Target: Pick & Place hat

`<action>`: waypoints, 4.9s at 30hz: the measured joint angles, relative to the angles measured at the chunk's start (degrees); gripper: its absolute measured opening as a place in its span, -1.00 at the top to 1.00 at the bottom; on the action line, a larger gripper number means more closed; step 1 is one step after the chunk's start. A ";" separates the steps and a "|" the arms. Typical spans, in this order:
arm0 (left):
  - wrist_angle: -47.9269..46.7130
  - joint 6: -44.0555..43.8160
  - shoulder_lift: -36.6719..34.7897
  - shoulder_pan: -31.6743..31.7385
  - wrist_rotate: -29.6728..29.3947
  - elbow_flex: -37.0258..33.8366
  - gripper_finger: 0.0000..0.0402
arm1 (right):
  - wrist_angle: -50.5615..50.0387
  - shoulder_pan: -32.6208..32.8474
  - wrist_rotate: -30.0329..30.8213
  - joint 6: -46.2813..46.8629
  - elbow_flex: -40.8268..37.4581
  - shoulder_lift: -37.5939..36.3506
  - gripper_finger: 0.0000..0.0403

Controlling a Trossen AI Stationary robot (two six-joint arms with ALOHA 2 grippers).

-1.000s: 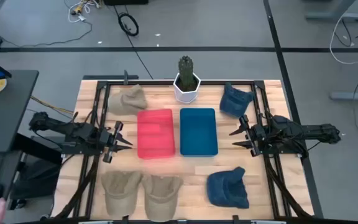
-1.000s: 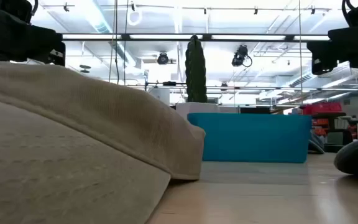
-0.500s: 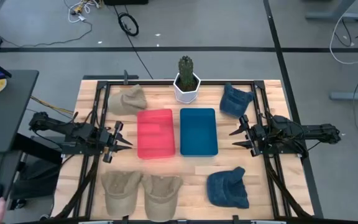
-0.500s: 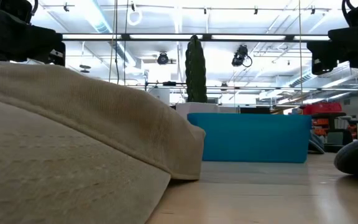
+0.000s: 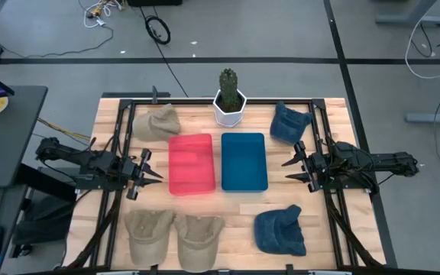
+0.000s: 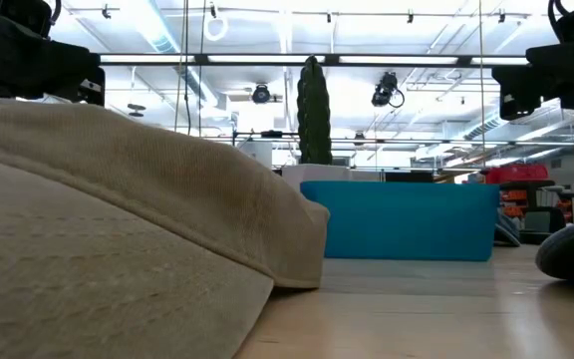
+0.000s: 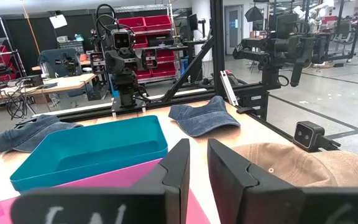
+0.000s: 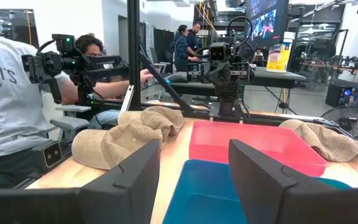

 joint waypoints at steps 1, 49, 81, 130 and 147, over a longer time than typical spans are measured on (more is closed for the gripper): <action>0.00 0.01 0.00 0.01 0.00 0.02 0.70 | 0.00 -0.02 0.02 -0.01 0.00 0.01 0.04; -0.02 0.01 0.00 0.01 0.00 0.02 0.70 | 0.01 -0.02 0.00 -0.01 0.00 0.00 0.04; -0.01 0.01 0.00 0.00 -0.01 0.02 0.70 | 0.00 -0.02 0.01 0.00 0.00 0.00 0.04; -0.01 0.00 0.00 0.01 -0.02 0.02 0.70 | 16.35 -0.02 0.02 -4.89 -0.02 0.02 0.04; -0.02 0.01 0.00 0.01 -0.02 0.00 0.70 | 57.30 0.07 -0.52 -6.90 -0.02 0.00 0.04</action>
